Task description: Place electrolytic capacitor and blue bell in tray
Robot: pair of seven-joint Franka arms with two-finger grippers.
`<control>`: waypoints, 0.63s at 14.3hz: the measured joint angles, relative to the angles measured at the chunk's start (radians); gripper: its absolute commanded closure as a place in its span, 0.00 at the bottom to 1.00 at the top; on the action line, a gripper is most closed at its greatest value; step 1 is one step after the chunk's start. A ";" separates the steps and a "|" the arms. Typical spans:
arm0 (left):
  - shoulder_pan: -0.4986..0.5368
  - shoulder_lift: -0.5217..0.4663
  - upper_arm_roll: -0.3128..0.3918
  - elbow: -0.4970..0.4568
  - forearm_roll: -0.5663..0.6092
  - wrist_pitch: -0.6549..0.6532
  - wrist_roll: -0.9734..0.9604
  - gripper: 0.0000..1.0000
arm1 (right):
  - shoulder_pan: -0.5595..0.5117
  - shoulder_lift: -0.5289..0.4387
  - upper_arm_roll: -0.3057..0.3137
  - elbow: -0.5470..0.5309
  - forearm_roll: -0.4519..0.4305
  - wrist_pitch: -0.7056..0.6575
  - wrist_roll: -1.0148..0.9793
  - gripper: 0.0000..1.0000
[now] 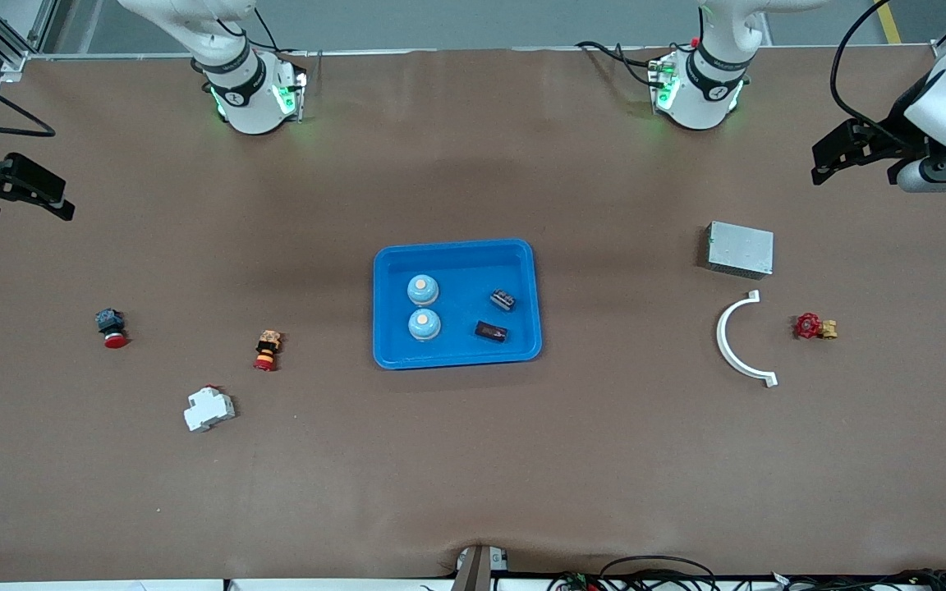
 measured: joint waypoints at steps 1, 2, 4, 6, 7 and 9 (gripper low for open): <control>0.000 0.000 0.000 0.000 0.000 0.000 0.000 0.00 | 0.000 0.000 0.000 0.000 0.000 0.001 0.000 0.00; 0.000 0.001 0.000 0.000 0.000 0.000 0.000 0.00 | 0.000 0.000 0.000 0.000 0.000 0.002 0.000 0.00; 0.000 0.002 0.000 0.000 0.000 0.000 0.000 0.00 | 0.000 0.000 0.000 0.000 0.000 0.002 0.006 0.00; 0.000 0.002 0.000 0.000 0.000 0.000 0.000 0.00 | 0.000 0.000 -0.002 0.000 0.000 0.002 0.019 0.00; 0.000 0.003 0.000 0.000 0.000 0.000 0.000 0.00 | 0.000 0.000 -0.003 0.000 0.000 0.002 0.021 0.00; 0.000 0.003 0.000 0.000 0.000 0.000 0.000 0.00 | 0.000 -0.001 -0.003 0.000 0.000 0.002 0.023 0.00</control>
